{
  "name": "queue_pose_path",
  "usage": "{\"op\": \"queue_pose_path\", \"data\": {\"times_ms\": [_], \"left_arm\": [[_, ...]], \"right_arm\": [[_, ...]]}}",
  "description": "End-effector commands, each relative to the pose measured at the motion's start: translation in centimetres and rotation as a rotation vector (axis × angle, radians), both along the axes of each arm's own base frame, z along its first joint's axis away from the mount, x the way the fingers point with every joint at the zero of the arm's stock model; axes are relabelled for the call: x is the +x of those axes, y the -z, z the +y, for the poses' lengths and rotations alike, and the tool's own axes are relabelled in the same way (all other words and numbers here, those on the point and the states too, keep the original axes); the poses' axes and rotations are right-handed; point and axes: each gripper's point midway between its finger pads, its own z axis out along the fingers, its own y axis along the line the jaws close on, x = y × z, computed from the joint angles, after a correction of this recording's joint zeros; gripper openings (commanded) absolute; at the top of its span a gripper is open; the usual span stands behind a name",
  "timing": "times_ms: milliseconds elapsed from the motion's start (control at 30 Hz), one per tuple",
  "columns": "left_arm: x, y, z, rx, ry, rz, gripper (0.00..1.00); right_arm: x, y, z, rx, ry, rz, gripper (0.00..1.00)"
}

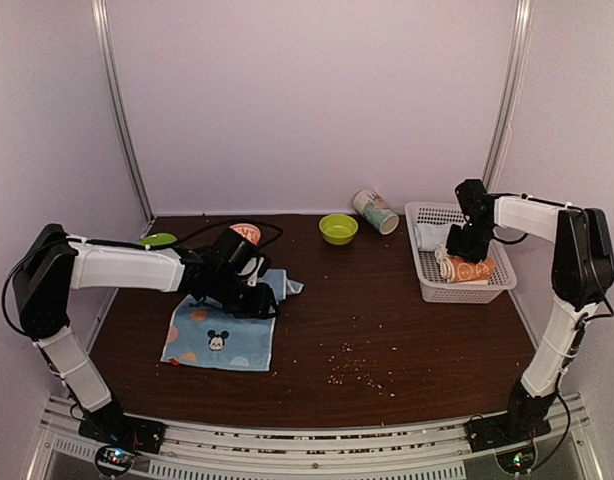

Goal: Roll the towels
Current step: Adjust the towel in the bin, then move the towel to the center of the board.

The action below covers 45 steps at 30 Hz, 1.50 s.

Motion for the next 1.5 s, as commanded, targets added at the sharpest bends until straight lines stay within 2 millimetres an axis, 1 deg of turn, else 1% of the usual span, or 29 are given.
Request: {"op": "queue_pose_path", "data": {"times_ms": [0, 67, 133, 167, 200, 233, 300, 333, 367, 400, 467, 500, 533, 567, 600, 667, 767, 800, 833, 867, 933, 1000, 1100, 1167, 1200, 1267, 1333, 1400, 1467], "left_arm": [[0.7, -2.1, 1.2, 0.008, -0.028, -0.071, 0.38], [0.7, -2.6, 1.6, 0.012, -0.037, -0.084, 0.38], [0.8, -3.2, 1.9, 0.017, -0.047, -0.103, 0.38], [0.8, -3.4, 2.2, 0.022, -0.053, -0.111, 0.38], [0.8, -3.7, 2.4, 0.027, -0.059, -0.121, 0.38], [0.9, -4.0, 2.8, 0.034, -0.066, -0.135, 0.38], [1.0, -4.7, 3.8, 0.059, -0.089, -0.167, 0.39], [1.1, -5.0, 4.4, 0.076, -0.104, -0.184, 0.40], [1.1, -5.4, 5.1, 0.095, -0.121, -0.202, 0.41], [1.2, -5.8, 5.9, 0.111, -0.139, -0.222, 0.42], [1.3, -6.4, 7.7, 0.149, -0.184, -0.257, 0.45], [1.2, -6.5, 8.8, 0.168, -0.219, -0.269, 0.52], [1.1, -6.6, 9.9, 0.180, -0.258, -0.282, 0.64], [1.0, -6.6, 11.0, 0.178, -0.299, -0.286, 0.92], [0.8, -6.3, 12.1, 0.173, -0.342, -0.281, 0.97], [0.7, -5.6, 13.7, 0.152, -0.380, -0.259, 0.98], [0.3, -4.2, 16.0, 0.191, -0.425, -0.199, 0.98], [0.0, -3.6, 17.0, 0.205, -0.460, -0.169, 0.98], [-0.4, -3.0, 18.0, 0.213, -0.498, -0.137, 0.98], [-1.0, -2.3, 18.8, 0.219, -0.535, -0.106, 0.98], [-2.2, -1.0, 20.2, 0.210, -0.601, -0.065, 0.98], [-3.2, -0.1, 21.4, 0.186, -0.667, -0.039, 0.97], [-4.2, 0.9, 22.3, 0.124, -0.724, -0.010, 0.97], [-4.4, 0.8, 22.7, 0.100, -0.742, -0.020, 0.97], [-4.4, 0.6, 22.8, 0.094, -0.743, -0.030, 0.97], [-4.6, 0.0, 23.0, 0.090, -0.744, -0.051, 0.96], [-4.8, -0.9, 23.4, 0.088, -0.740, -0.082, 0.96], [-4.9, -2.0, 23.9, 0.088, -0.743, -0.123, 0.96], [-5.1, -2.7, 24.3, 0.096, -0.740, -0.154, 0.96]], "right_arm": [[0.5, 1.2, 0.6, 0.033, 0.000, 0.007, 0.39], [0.5, 1.6, 0.7, 0.034, -0.006, 0.022, 0.39], [0.4, 1.5, 0.7, 0.037, -0.009, 0.018, 0.39], [0.4, 1.0, 0.7, 0.040, -0.013, 0.007, 0.41], [0.4, 0.2, 0.8, 0.044, -0.014, -0.012, 0.46], [0.4, -0.8, 0.8, 0.049, -0.016, -0.038, 0.52], [0.2, -3.7, 1.3, 0.055, -0.035, -0.109, 0.67], [0.0, -5.5, 1.6, 0.054, -0.050, -0.149, 0.71], [-0.4, -7.7, 2.2, 0.055, -0.070, -0.203, 0.74], [-0.8, -9.3, 2.9, 0.057, -0.096, -0.241, 0.74], [-2.1, -12.3, 5.2, 0.053, -0.180, -0.322, 0.74], [-3.0, -13.8, 6.4, 0.044, -0.226, -0.366, 0.75], [-4.0, -14.7, 8.0, 0.036, -0.281, -0.400, 0.74], [-5.1, -15.6, 9.6, 0.033, -0.336, -0.444, 0.74], [-6.4, -16.2, 11.5, 0.033, -0.402, -0.478, 0.74], [-8.8, -16.5, 14.9, 0.060, -0.497, -0.528, 0.74], [-12.5, -14.2, 20.2, 0.154, -0.632, -0.514, 0.72], [-14.3, -12.7, 22.6, 0.187, -0.700, -0.479, 0.71], [-15.0, -11.7, 23.9, 0.206, -0.728, -0.454, 0.71], [-16.7, -10.4, 26.2, 0.222, -0.797, -0.421, 0.70], [-18.8, -7.8, 29.6, 0.230, -0.877, -0.352, 0.68], [-20.8, -6.1, 33.1, 0.236, -0.972, -0.309, 0.66], [-22.9, -4.6, 37.7, 0.205, -1.086, -0.283, 0.66], [-24.3, -4.0, 41.2, 0.195, -1.173, -0.266, 0.66], [-24.9, -2.2, 42.7, 0.158, -1.212, -0.227, 0.66], [-25.9, -0.9, 45.4, 0.103, -1.278, -0.201, 0.66], [-26.5, 0.4, 47.0, 0.042, -1.315, -0.188, 0.66], [-26.7, 1.5, 48.3, 0.009, -1.339, -0.191, 0.66], [-26.8, 3.1, 48.9, -0.025, -1.350, -0.157, 0.66]]}}
